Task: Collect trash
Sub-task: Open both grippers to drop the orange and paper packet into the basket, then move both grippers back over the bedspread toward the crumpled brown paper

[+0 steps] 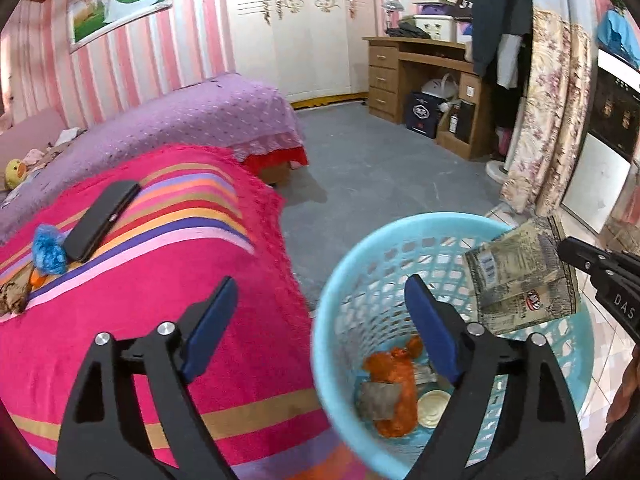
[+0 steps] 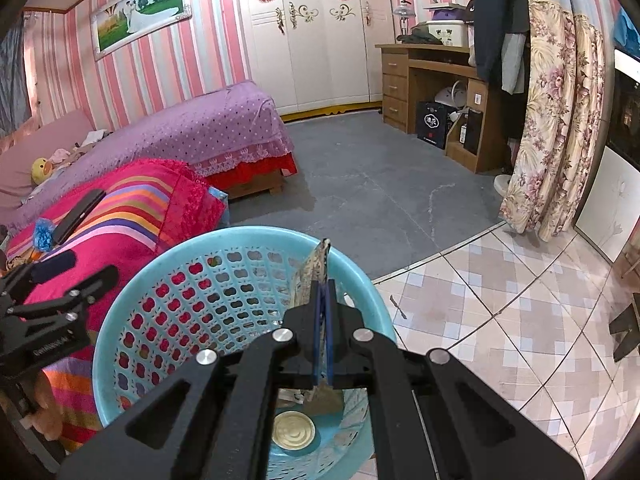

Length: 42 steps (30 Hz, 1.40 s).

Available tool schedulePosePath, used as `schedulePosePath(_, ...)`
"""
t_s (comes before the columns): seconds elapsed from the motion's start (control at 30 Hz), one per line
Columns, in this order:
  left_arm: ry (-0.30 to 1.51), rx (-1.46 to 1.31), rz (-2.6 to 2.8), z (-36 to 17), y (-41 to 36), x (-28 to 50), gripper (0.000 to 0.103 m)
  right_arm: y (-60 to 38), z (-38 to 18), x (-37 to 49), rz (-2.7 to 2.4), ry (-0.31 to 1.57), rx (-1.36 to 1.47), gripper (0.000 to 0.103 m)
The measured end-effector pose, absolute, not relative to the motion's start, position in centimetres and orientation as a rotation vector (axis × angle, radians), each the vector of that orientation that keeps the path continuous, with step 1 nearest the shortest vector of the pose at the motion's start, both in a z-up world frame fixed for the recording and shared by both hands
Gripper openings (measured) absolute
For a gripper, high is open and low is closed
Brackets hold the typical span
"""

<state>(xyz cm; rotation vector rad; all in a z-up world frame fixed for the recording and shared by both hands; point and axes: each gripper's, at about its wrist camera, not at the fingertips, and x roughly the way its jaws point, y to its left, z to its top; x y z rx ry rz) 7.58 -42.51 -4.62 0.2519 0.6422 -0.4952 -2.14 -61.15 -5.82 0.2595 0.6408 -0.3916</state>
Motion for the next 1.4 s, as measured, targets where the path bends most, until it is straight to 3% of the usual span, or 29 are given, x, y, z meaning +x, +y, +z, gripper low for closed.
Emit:
schedulePosePath(0.23,0.639,0.249,-0.432,-4.4,-39.1,8.0,0.091,-60.0,-6.7,-0.6,-0.402,0.711,0.221,0.004)
schedulePosePath(0.27,0.640,0.244,-0.426,-4.4,-38.6,8.1,0.091,-59.9,-6.8,-0.4,-0.411,0.717,0.220,0.016)
schedulePosePath(0.3,0.642,0.234,-0.422,-4.3,-37.9,8.1,0.091,-59.8,-6.9,-0.2,-0.420,0.723,0.222,0.050)
schedulePosePath(0.33,0.645,0.228,-0.420,-4.2,-37.6,8.2,0.091,-59.6,-6.9,-0.1,-0.431,0.725,0.223,0.065)
schedulePosePath(0.37,0.648,0.222,-0.418,-4.2,-37.1,8.2,0.091,-59.5,-6.9,0.0,-0.435,0.718,0.221,0.074)
schedulePosePath(0.43,0.648,0.216,-0.408,-4.0,-36.2,8.3,0.092,-59.1,-6.7,0.2,-0.442,0.719,0.220,0.075)
schedulePosePath(0.5,0.642,0.211,-0.396,-3.8,-35.3,8.3,0.092,-58.7,-6.6,0.5,-0.474,0.718,0.203,0.085)
schedulePosePath(0.8,0.614,0.177,-0.352,-2.3,-31.0,8.4,0.093,-55.5,-4.5,1.6,-0.484,0.643,0.179,0.096)
schedulePosePath(1.4,0.561,0.144,-0.182,0.7,-18.2,11.5,0.097,-45.8,-2.5,7.6,-0.388,0.559,0.169,0.097)
